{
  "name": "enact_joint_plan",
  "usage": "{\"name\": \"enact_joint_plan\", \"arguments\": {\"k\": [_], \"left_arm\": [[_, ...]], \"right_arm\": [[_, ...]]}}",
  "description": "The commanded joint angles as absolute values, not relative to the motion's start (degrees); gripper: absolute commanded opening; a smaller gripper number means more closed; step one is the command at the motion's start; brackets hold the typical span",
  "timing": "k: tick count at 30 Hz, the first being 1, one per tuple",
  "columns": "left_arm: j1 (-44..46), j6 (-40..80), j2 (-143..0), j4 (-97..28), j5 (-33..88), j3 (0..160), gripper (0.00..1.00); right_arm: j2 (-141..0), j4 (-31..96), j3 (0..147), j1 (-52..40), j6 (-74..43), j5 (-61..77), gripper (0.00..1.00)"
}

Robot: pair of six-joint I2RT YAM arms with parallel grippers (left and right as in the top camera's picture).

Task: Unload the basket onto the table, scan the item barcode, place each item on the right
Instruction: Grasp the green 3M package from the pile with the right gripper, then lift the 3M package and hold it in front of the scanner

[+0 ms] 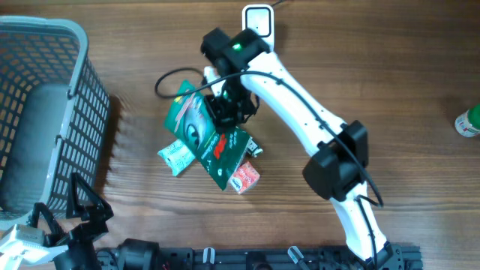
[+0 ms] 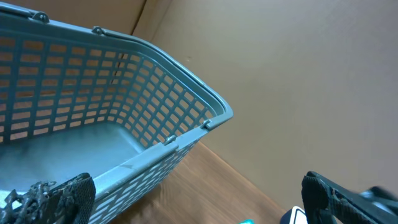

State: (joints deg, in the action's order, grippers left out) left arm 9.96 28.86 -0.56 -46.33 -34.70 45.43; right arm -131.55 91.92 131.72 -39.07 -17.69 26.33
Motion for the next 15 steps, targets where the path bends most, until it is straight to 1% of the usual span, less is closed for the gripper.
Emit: {"name": "enact_joint_plan", "arguments": {"k": [1, 3, 4, 6, 7, 8, 11, 13, 15], "left_arm": [[9.74, 29.21, -0.49, -46.17, -35.46, 45.52, 1.00], [9.74, 29.21, -0.49, -46.17, -35.44, 45.52, 1.00], [9.74, 29.21, -0.49, -46.17, -35.44, 45.52, 1.00], [9.74, 29.21, -0.49, -46.17, -35.44, 45.52, 1.00], [9.74, 29.21, -0.47, -46.17, -35.44, 45.52, 1.00], [9.74, 29.21, -0.49, -46.17, -35.44, 45.52, 1.00], [9.74, 29.21, -0.49, -46.17, -35.44, 45.52, 1.00], [9.74, 29.21, -0.47, -46.17, -35.44, 45.52, 1.00], [9.74, 29.21, -0.49, -46.17, -35.44, 45.52, 1.00]], "right_arm": [[-127.74, 92.18, 132.97, -37.21, -44.27, 37.58, 0.04], [-127.70, 92.16, 132.94, -36.62, -52.69, 41.93, 0.04], [-127.70, 92.16, 132.68, -36.34, -55.53, 46.83, 0.04], [-127.70, 92.16, 132.68, -35.92, -58.02, 64.16, 0.04], [-127.70, 92.16, 132.68, -35.73, -61.28, 70.76, 0.04], [-127.70, 92.16, 132.68, -35.29, -66.52, 74.08, 0.04], [-127.70, 89.91, 132.68, -32.38, -84.71, 76.49, 0.04], [-127.70, 85.36, 132.66, -28.75, -98.15, 72.55, 0.04], [-127.70, 85.38, 132.64, -25.43, -106.59, 68.99, 0.04]]}}
